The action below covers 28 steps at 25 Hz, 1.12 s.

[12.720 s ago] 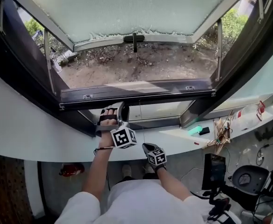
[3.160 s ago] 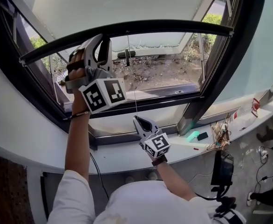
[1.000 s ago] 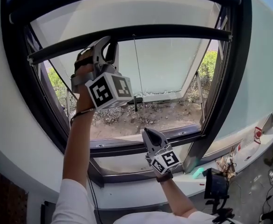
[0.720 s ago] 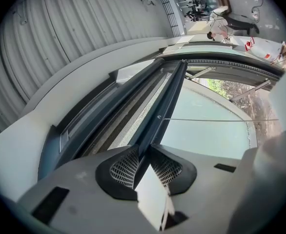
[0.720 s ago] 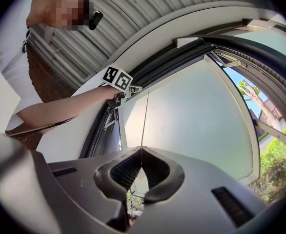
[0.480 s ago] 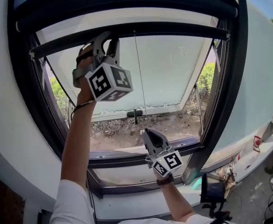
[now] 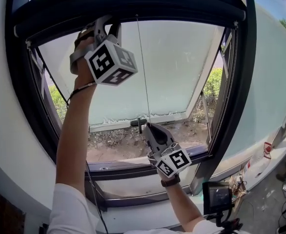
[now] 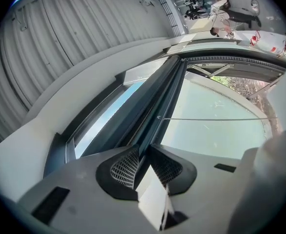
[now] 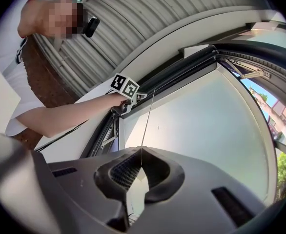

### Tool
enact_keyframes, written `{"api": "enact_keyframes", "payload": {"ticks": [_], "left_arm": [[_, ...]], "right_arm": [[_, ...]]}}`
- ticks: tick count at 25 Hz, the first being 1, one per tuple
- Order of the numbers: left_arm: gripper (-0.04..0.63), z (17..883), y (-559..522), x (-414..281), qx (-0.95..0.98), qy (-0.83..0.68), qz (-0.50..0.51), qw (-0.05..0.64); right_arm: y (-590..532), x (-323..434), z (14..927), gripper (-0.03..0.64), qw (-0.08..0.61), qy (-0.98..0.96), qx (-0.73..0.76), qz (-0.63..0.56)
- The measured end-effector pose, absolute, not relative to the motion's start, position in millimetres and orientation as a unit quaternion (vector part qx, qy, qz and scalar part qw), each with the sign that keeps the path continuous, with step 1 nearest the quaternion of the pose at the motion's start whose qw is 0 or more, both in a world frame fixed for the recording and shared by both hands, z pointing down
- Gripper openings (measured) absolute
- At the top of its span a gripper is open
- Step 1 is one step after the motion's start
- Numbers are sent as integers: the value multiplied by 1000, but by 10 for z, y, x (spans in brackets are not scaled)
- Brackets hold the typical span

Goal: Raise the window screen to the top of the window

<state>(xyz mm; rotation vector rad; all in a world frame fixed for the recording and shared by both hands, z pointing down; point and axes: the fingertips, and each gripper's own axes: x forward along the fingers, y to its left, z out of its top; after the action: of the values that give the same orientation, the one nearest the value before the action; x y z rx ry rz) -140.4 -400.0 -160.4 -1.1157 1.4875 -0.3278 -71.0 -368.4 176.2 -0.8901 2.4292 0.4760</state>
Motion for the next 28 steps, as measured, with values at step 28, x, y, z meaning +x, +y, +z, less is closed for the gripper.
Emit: {"api": "enact_keyframes", "payload": {"ticks": [28], "left_arm": [[53, 1788, -3430, -1981, -738, 616, -11, 275]], "right_arm": [[-3128, -552, 2985, 2, 185, 877, -443, 22]]}}
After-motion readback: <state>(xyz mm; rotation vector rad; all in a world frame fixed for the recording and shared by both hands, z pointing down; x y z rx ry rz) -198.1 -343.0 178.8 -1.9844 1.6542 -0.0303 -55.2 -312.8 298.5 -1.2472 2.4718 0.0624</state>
